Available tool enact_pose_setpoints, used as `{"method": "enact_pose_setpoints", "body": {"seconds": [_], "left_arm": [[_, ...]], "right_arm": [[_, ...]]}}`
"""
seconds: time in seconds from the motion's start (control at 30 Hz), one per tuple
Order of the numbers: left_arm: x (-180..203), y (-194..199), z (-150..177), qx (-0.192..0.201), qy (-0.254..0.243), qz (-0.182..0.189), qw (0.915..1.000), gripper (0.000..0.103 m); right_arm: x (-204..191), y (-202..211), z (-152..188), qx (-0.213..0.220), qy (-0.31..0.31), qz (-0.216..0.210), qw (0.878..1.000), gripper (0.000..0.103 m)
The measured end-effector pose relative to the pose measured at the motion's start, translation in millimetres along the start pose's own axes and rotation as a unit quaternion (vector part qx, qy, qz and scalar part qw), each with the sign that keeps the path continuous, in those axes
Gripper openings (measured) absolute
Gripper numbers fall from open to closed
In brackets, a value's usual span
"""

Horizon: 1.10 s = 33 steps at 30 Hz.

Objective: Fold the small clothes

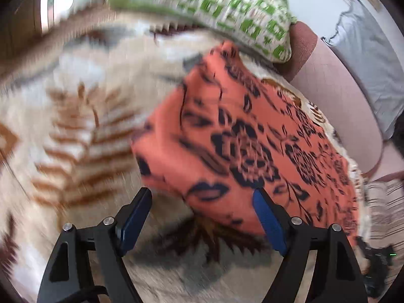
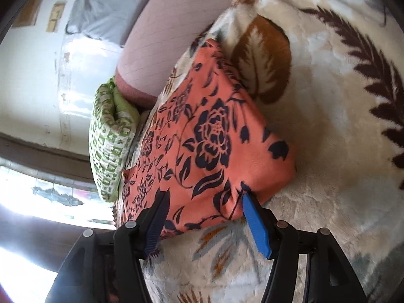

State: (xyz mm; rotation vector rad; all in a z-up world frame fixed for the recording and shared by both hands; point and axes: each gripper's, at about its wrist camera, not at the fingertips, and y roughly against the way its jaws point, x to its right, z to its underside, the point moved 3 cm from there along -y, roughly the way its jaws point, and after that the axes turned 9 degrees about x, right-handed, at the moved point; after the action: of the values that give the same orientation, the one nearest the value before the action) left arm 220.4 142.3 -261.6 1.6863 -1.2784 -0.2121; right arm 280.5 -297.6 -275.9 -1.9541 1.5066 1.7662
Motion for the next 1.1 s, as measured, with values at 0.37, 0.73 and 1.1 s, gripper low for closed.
{"method": "enact_pose_setpoints", "body": {"seconds": [0.37, 0.73, 1.1], "left_arm": [[-2.9, -8.6, -13.3, -0.001, 0.033, 0.026, 0.9991, 0.082], [14.6, -27.0, -24.2, 0.063, 0.020, 0.026, 0.9975, 0.080], [18.4, -16.4, -32.5, 0.100, -0.005, 0.066, 0.9927, 0.024]], "right_arm": [[27.0, 13.2, -0.4, 0.042, -0.049, 0.073, 0.995, 0.065], [3.6, -25.3, -20.9, 0.083, 0.028, 0.034, 0.996, 0.064], [-15.1, -15.8, -17.3, 0.099, 0.102, 0.071, 0.987, 0.023]]}}
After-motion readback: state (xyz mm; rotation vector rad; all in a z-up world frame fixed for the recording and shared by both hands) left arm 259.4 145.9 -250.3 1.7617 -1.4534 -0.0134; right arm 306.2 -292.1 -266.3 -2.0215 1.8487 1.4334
